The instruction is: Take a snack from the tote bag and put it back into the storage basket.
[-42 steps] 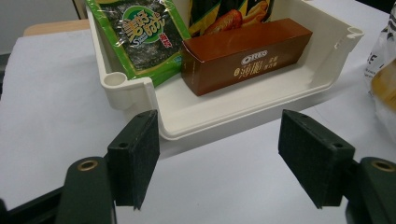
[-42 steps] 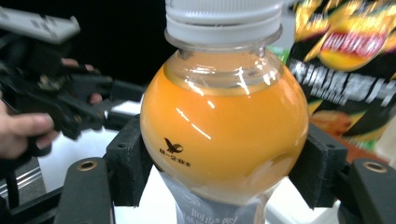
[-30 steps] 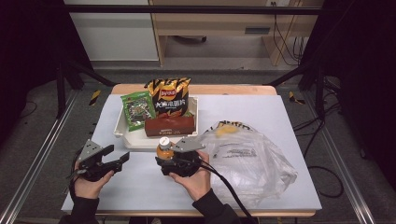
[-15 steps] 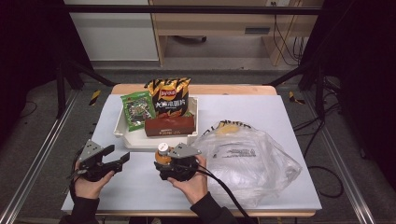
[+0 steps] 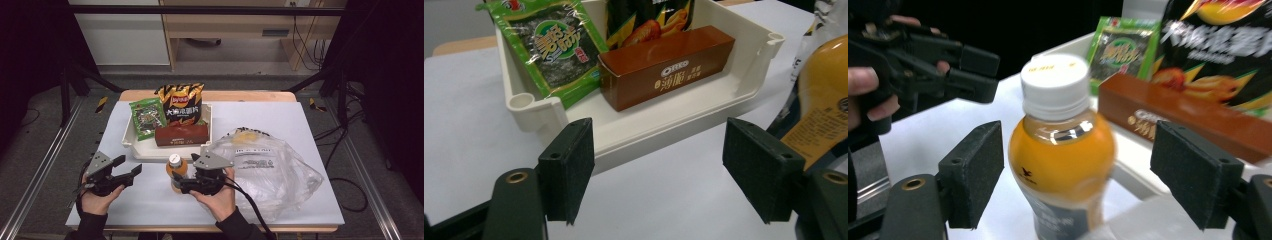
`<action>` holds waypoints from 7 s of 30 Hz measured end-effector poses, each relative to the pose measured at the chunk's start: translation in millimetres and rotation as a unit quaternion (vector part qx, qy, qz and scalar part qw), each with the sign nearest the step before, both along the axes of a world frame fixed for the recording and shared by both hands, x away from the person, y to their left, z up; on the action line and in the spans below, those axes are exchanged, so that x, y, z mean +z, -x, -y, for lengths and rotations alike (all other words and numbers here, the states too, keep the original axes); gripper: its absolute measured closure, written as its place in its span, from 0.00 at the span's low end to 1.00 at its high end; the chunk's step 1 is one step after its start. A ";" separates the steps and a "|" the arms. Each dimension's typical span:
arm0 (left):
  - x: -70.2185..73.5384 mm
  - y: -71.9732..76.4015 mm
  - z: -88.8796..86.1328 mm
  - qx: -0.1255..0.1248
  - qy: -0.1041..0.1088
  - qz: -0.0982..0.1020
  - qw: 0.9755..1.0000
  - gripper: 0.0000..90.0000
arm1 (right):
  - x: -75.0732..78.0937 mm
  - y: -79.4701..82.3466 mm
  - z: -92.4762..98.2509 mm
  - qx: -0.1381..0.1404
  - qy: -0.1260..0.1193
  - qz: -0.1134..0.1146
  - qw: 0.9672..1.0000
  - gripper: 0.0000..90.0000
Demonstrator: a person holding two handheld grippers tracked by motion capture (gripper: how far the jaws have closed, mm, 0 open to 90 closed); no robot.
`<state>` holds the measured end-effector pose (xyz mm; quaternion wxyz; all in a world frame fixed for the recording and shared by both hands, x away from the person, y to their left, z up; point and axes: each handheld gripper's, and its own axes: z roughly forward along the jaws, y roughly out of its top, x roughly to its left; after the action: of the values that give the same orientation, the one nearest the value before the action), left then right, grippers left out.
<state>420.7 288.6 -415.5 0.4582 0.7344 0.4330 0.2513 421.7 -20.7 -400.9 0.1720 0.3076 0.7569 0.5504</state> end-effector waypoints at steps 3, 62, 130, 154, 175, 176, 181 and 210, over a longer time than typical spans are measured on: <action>3.1 3.7 6.1 -0.006 -0.002 0.006 1.000 0.30 | 7.5 4.5 18.2 -0.011 -0.005 0.010 1.000 0.27; -6.6 7.8 121.0 -0.052 -0.003 0.017 0.999 0.26 | -27.4 32.0 203.4 -0.152 0.024 -0.018 0.988 0.29; 70.5 -25.9 41.4 -0.010 0.015 0.036 0.999 0.33 | -26.6 33.1 212.0 -0.164 0.017 -0.017 0.986 0.28; 72.5 -79.5 15.3 0.017 0.010 0.024 1.000 0.33 | -29.0 31.2 212.6 -0.164 0.020 -0.018 0.986 0.28; 44.1 -112.9 13.7 0.049 -0.011 0.000 0.999 0.33 | -31.1 30.0 211.5 -0.163 0.024 -0.025 0.986 0.25; 43.2 -114.2 13.4 0.050 -0.012 0.000 0.999 0.33 | -31.3 30.0 211.6 -0.163 0.024 -0.026 0.986 0.25; 39.4 -119.1 13.6 0.052 -0.015 -0.002 0.999 0.33 | -31.4 29.8 211.7 -0.162 0.024 -0.026 0.986 0.25; 8.5 -126.9 12.1 0.058 -0.026 -0.019 0.998 0.33 | -26.5 32.5 208.8 -0.146 0.028 -0.030 0.988 0.22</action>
<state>547.6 276.5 -407.0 0.4155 0.7243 0.4768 0.2746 389.2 -229.5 -427.4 0.2364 0.4263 0.7236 0.4886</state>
